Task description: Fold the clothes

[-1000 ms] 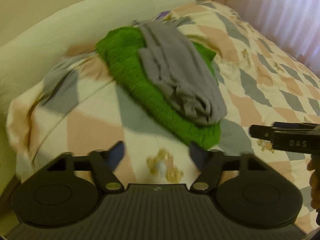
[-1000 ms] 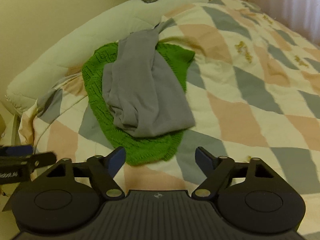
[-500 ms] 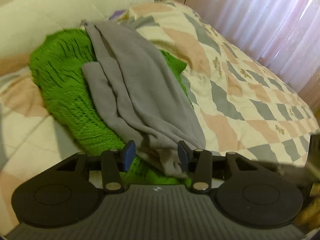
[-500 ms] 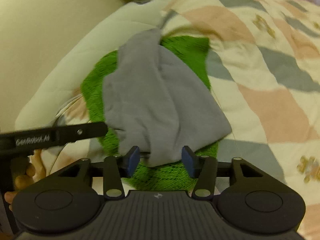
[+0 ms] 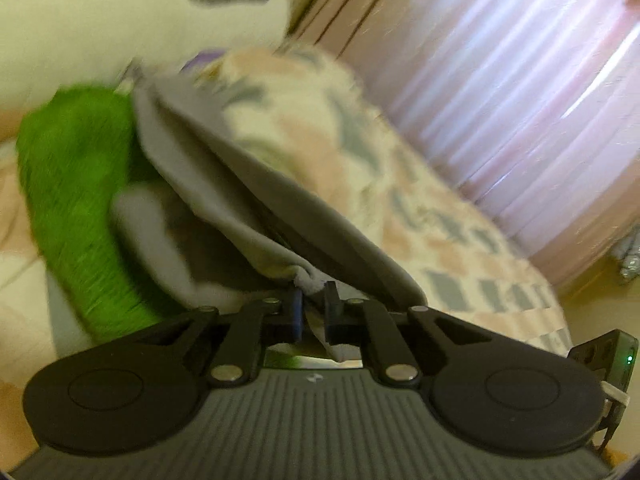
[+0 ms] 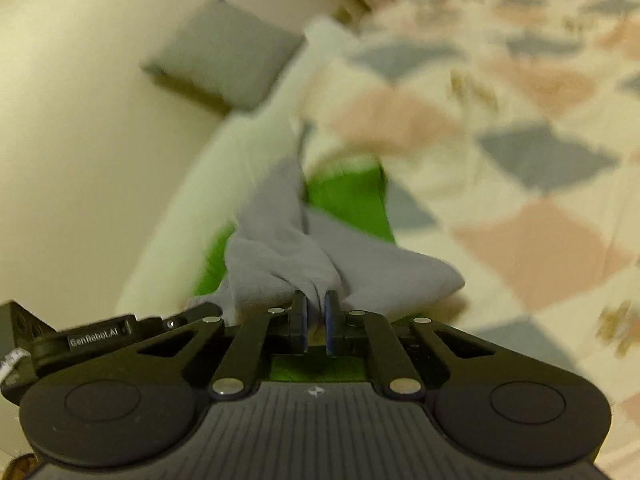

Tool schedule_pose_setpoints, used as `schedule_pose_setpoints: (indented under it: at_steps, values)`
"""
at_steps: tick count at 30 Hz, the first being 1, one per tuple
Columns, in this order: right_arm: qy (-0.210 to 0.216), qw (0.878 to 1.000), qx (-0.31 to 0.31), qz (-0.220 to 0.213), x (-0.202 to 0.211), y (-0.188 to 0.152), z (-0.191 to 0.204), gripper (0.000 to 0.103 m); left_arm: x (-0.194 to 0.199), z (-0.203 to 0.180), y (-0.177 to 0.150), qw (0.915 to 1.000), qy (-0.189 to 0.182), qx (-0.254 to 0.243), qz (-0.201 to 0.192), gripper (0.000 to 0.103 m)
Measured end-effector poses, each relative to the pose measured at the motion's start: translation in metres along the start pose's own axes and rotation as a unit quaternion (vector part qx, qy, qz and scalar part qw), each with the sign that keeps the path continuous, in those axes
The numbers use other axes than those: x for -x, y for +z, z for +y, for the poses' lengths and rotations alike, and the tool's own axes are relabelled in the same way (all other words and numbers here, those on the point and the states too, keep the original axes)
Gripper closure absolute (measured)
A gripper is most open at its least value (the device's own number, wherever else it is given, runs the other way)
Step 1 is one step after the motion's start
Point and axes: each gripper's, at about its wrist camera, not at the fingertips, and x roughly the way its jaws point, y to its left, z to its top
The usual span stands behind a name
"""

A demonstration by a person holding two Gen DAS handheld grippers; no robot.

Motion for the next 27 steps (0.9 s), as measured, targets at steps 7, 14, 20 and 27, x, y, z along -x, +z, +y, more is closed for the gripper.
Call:
schedule_pose_setpoints:
  at_steps: [7,14,20,27]
  values:
    - [-0.012,0.99,0.058,-0.128,0.152,0.051,0.022,0.103,0.071,-0.101,-0.015,0.9966,-0.045,-0.042,-0.055,0.103]
    - [-0.086,0.992,0.031,-0.09,0.269,0.028,-0.041,0.076,0.079,-0.128,-0.083,0.9937,0.071,-0.085,-0.017,0.078]
    - [-0.116,0.991,-0.057,0.014,0.249,-0.029,-0.093,0.073,0.045,-0.106,-0.134,0.9764,0.164,-0.128,0.058,0.077]
    - [-0.076,0.993,-0.009,0.088,0.144,-0.044,-0.061,0.062,0.025,-0.043,-0.106,0.9783,0.177,-0.094,0.054,0.074]
